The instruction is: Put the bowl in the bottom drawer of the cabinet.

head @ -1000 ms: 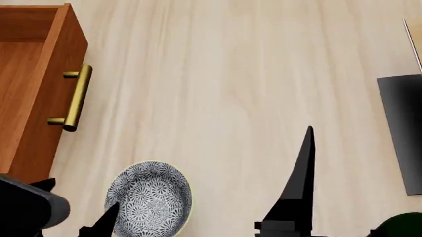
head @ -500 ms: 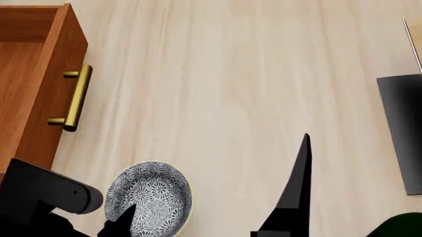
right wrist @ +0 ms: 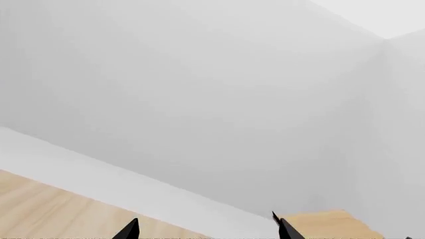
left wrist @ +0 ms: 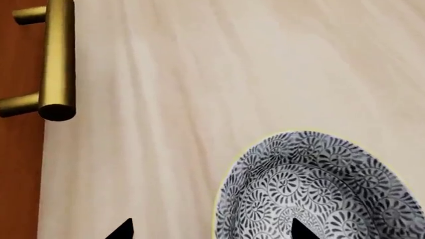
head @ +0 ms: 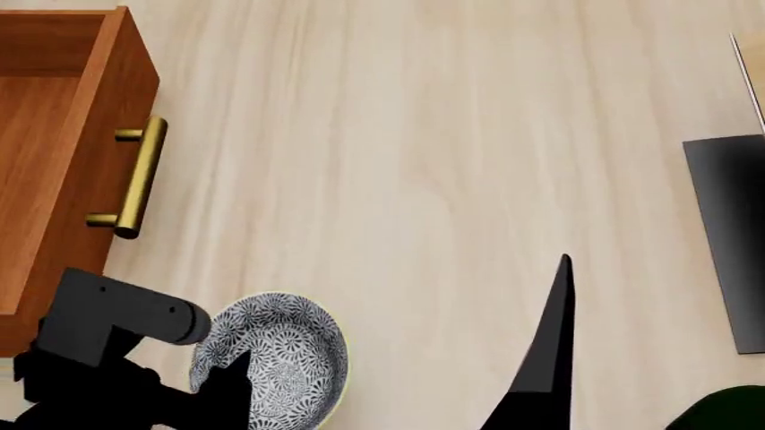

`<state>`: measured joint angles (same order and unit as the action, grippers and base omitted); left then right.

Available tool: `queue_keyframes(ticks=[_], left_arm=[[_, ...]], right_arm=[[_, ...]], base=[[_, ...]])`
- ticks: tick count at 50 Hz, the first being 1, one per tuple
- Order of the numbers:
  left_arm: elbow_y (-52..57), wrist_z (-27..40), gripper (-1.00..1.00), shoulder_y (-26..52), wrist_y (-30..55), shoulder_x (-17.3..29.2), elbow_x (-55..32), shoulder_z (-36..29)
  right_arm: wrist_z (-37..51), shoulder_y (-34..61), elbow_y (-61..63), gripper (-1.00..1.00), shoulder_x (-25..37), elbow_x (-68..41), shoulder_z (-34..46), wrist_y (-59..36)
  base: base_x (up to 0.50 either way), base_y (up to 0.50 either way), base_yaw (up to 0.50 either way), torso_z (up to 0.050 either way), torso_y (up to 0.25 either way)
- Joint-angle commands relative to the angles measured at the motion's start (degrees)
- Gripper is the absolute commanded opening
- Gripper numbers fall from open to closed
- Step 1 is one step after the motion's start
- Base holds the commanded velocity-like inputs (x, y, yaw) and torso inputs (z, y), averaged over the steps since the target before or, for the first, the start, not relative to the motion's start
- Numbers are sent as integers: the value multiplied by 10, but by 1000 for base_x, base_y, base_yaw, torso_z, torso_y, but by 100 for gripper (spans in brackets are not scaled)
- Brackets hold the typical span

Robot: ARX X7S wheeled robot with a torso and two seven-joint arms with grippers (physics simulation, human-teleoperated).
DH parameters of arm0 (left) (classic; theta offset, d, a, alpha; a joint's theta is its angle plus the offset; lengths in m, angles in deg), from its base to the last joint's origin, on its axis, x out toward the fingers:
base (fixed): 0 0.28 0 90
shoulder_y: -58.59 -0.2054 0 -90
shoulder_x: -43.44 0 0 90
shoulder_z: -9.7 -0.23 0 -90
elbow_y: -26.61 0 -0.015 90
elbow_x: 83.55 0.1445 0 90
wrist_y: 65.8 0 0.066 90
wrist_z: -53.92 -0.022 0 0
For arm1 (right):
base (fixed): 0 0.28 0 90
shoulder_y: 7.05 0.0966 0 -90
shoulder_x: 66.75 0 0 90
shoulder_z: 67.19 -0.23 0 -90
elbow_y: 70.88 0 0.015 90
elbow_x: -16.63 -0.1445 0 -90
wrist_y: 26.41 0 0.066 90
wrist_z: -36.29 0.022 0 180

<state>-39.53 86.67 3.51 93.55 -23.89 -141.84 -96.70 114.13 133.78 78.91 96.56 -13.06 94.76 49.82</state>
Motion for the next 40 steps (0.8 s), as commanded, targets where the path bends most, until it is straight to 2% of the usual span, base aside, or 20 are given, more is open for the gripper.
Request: queue_keyframes(ticks=[1, 7, 8, 29, 34, 40], left_arm=[[-84, -38, 100, 15, -51, -10, 61, -38], [-100, -45, 100, 19, -59, -18, 66, -45], [-101, -33, -100, 18, -64, -20, 76, -45], [-54, -27, -100, 6, -66, -11, 46, -27], [33, 8, -100, 19, -37, -6, -11, 10], [105, 73, -100, 70, 10, -7, -103, 61]], right_arm=[[13, 33, 0, 100, 9, 0, 46, 12], [21, 58, 1, 100, 9, -1, 74, 16], [22, 62, 1, 100, 9, -2, 79, 16], [71, 234, 1, 100, 8, -8, 274, 45], [74, 251, -1, 100, 5, -11, 290, 48], [74, 255, -4, 100, 2, -9, 294, 51]], base=[[0, 0, 0, 0, 0], [0, 0, 0, 0, 0], [0, 0, 0, 0, 0], [1, 0, 0, 0, 0], [0, 0, 0, 0, 0], [0, 0, 0, 0, 0]])
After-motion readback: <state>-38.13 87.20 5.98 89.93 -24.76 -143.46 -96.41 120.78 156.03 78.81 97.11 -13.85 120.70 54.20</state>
